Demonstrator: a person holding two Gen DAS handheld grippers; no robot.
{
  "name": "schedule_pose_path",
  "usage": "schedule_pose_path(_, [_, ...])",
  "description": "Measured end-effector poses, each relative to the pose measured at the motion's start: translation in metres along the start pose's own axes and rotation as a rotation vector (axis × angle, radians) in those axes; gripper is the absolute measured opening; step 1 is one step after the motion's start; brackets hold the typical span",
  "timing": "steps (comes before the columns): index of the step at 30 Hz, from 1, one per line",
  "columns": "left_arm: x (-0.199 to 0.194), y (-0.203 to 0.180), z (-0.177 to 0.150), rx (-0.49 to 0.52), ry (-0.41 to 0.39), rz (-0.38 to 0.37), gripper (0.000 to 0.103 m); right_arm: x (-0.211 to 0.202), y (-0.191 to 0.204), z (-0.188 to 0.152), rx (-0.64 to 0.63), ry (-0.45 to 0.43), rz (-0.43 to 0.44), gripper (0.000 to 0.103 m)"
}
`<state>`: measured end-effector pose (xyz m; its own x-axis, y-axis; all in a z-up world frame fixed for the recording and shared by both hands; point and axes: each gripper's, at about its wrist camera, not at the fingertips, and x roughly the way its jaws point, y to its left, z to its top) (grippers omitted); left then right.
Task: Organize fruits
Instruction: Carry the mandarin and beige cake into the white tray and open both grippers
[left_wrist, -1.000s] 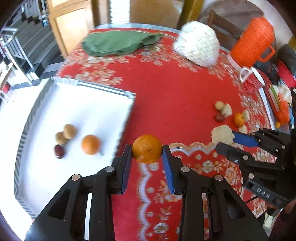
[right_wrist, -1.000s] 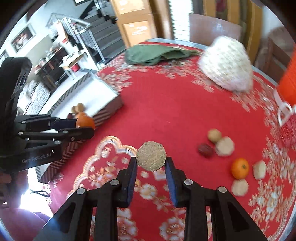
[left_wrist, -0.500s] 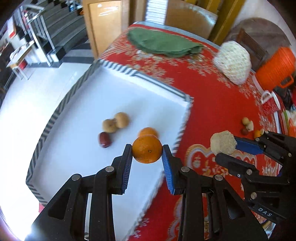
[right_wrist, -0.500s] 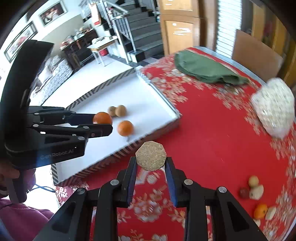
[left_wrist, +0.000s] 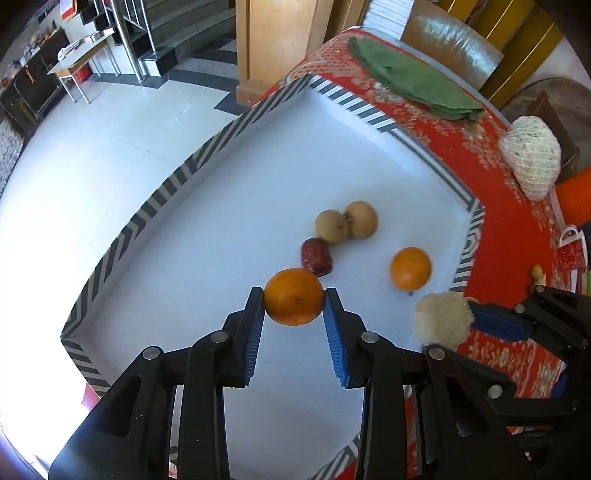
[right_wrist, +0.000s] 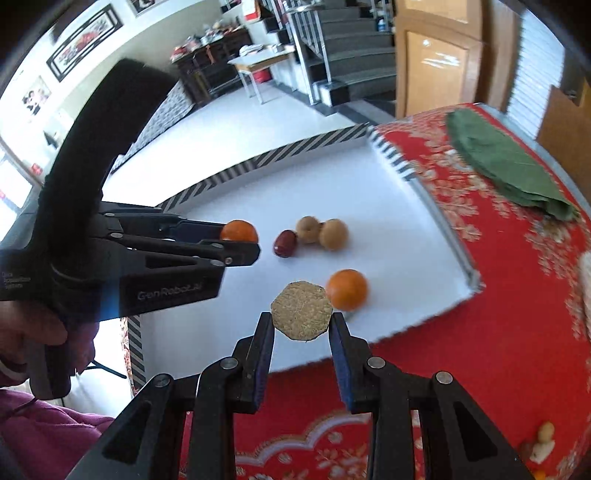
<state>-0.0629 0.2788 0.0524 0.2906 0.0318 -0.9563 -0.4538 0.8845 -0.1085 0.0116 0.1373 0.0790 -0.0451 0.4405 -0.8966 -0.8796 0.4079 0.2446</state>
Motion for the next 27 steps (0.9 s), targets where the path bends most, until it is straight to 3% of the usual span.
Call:
schedule_pose_path(10, [0.014,0.010,-0.001,-0.028,0.028,0.017,0.031,0.045,-0.001,0.007,-0.002,0.084,0.053,0.029])
schedule_pose_path(23, [0.024,0.014,0.001,-0.075,0.045,0.031,0.031,0.068,0.005,0.015,-0.002,0.090,-0.015,0.029])
schedule_pose_path(27, [0.024,0.017,0.002,-0.096,0.042,0.042,0.041,0.072,0.003,0.017,0.039,0.077,-0.010,0.029])
